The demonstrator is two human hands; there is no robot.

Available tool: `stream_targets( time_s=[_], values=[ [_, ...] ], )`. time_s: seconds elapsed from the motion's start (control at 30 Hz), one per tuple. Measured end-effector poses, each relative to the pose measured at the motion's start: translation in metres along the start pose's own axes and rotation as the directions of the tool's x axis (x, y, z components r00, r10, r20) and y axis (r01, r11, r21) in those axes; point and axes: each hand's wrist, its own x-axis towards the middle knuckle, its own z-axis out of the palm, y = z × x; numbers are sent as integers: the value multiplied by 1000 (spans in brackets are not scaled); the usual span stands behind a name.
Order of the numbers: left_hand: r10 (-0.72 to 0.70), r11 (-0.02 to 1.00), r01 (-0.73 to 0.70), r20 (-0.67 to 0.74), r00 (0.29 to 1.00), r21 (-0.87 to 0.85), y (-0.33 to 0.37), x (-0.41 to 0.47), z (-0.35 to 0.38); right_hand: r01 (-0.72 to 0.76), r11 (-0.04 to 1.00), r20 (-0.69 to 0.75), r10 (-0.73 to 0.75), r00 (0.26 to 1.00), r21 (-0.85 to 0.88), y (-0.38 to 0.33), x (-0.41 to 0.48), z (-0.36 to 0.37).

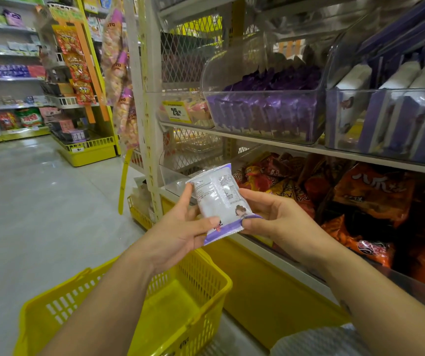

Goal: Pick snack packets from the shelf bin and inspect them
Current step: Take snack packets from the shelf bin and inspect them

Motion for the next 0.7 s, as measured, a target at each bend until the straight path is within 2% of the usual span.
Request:
stream_targets(
  time_s=[0.07, 0.17, 0.33, 0.47, 0.6, 0.7],
  values=[
    [-8, 992, 4, 36, 999, 130, 3, -3, 0, -6, 999, 9, 6, 1000, 53, 2, 0, -1],
    [15, 949, -19, 16, 1000, 313, 4, -6, 3, -13, 996, 28, 11, 1000, 91, 5, 2, -3],
    [11, 909, -39, 70, 997, 415, 3, -7, 5, -53, 968, -4, 56, 998, 246, 6, 5, -4],
    [50, 850, -56, 27, 998, 525, -5, -4, 11, -46, 984, -40, 53, 998, 172, 7, 3, 4],
    [136, 826, -104, -16, 991, 554, -11, 2, 12, 0, 999, -121, -5, 993, -36, 6, 2, 9],
    [171, 818, -119, -40, 985, 563, -13, 4, 14, 35, 994, -134, -48, 990, -101, 6, 2, 13]
  ],
)
